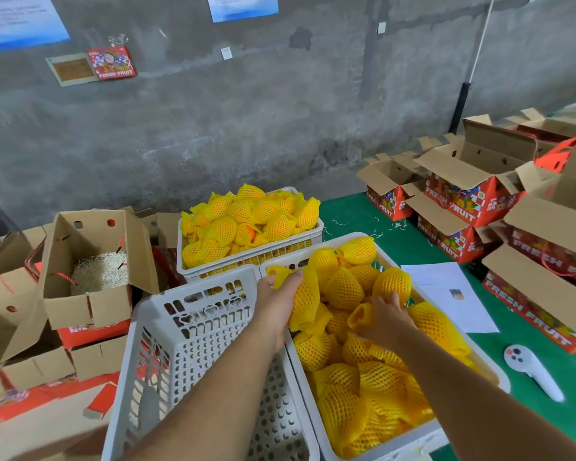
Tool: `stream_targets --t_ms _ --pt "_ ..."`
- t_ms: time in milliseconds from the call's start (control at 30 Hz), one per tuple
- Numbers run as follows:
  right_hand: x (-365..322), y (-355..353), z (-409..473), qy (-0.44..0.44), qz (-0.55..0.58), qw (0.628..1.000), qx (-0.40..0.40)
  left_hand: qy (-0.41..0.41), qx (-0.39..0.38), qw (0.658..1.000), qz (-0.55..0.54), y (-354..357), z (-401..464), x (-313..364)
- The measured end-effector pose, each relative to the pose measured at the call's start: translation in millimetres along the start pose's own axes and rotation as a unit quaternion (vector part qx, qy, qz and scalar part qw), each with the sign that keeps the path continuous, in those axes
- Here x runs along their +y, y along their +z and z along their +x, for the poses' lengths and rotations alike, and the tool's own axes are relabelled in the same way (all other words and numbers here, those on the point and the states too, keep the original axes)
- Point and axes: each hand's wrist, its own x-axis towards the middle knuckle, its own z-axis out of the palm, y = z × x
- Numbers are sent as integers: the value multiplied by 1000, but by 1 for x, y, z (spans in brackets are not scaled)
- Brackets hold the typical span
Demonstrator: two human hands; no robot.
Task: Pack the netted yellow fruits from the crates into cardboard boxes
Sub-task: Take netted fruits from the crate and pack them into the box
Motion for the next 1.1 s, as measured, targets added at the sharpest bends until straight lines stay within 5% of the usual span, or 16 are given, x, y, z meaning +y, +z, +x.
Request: stream_targets --t_ms 100,167,267,333,467,767,1100 --pt "2 -3 -2 31 71 997 -7 -51 -6 996 -79 -1 -2 -2" --pt "-7 -8 -9 58 230 971 17 -95 -30 989 -113 -2 -5 -4" --pt "-39 -21 -29 89 544 834 -8 -101 -97 988 -72 -7 -14 -10" --pt "-65 -28 -43 67 635 764 -92 -47 -162 986 4 -12 -26 -12" --pt "-113 -39 -64 -14 678 719 -151 98 -191 967 138 -32 -48 0" --pt "-224 -16 -114 -209 605 761 -102 165 -11 986 33 -146 -77 15" --pt "-357 80 -189 -229 533 799 -158 148 30 988 -9 -330 -120 -10"
